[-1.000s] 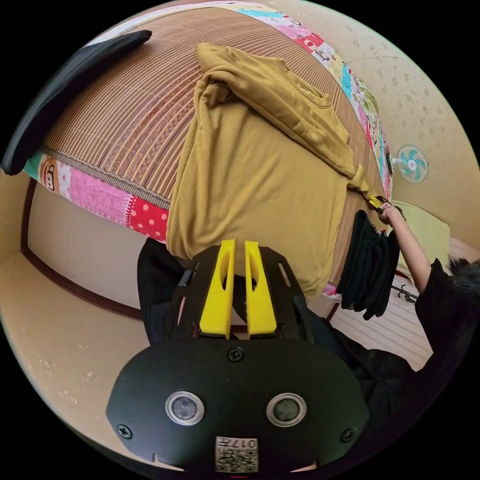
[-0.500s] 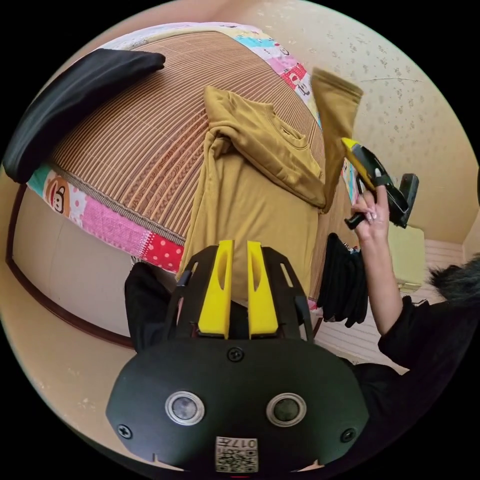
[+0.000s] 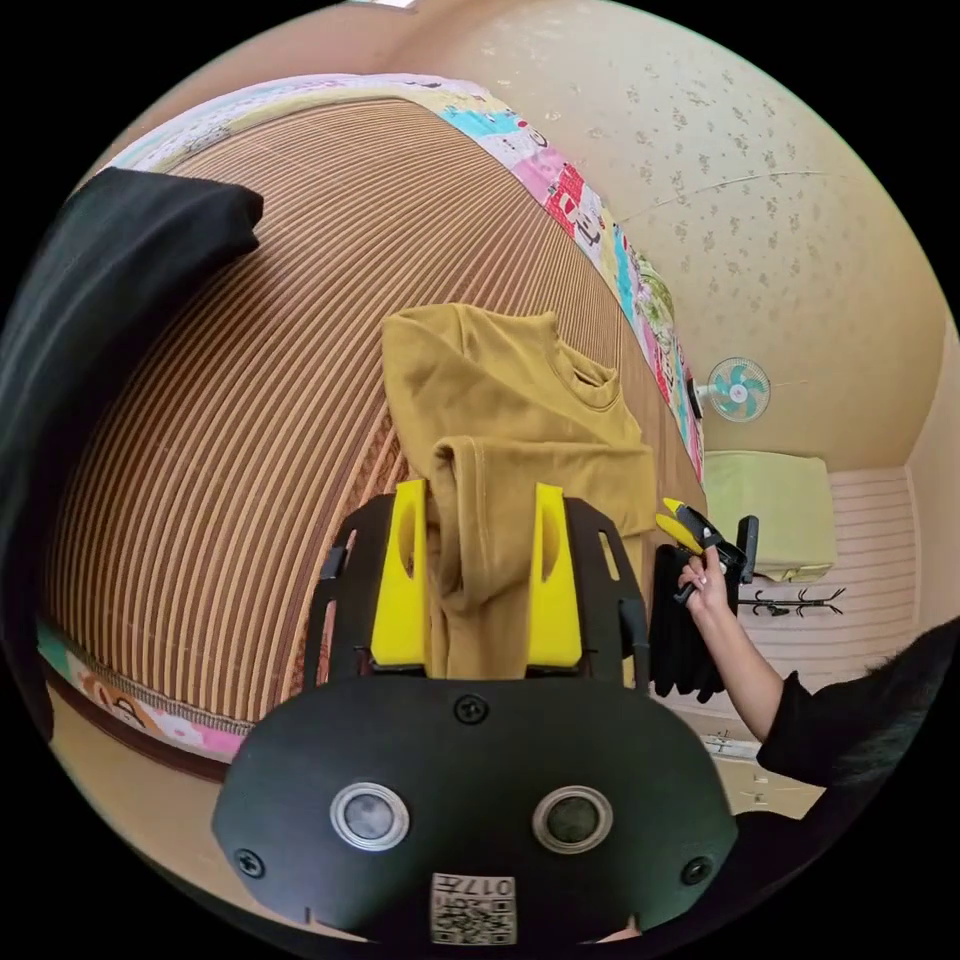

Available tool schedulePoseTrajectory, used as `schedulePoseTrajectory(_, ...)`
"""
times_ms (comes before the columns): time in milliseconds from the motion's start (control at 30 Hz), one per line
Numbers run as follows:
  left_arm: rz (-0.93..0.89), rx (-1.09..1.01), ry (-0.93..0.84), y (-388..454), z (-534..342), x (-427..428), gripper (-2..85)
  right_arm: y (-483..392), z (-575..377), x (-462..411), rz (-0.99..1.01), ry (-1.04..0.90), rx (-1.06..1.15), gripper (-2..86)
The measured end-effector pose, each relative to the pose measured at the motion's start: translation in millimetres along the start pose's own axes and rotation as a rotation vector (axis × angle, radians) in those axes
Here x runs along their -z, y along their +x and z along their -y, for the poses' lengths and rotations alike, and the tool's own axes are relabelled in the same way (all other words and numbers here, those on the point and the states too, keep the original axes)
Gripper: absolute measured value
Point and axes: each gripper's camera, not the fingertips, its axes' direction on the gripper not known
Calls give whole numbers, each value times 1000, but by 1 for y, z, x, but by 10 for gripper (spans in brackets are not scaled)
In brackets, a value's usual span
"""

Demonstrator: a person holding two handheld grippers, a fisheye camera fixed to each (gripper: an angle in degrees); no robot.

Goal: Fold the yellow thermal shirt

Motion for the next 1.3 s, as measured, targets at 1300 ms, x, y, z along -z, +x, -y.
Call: schedulePoseTrajectory(1300, -173, -111, -211, -19, 15, 128, 36, 92, -113, 90, 361, -64, -171, 38)
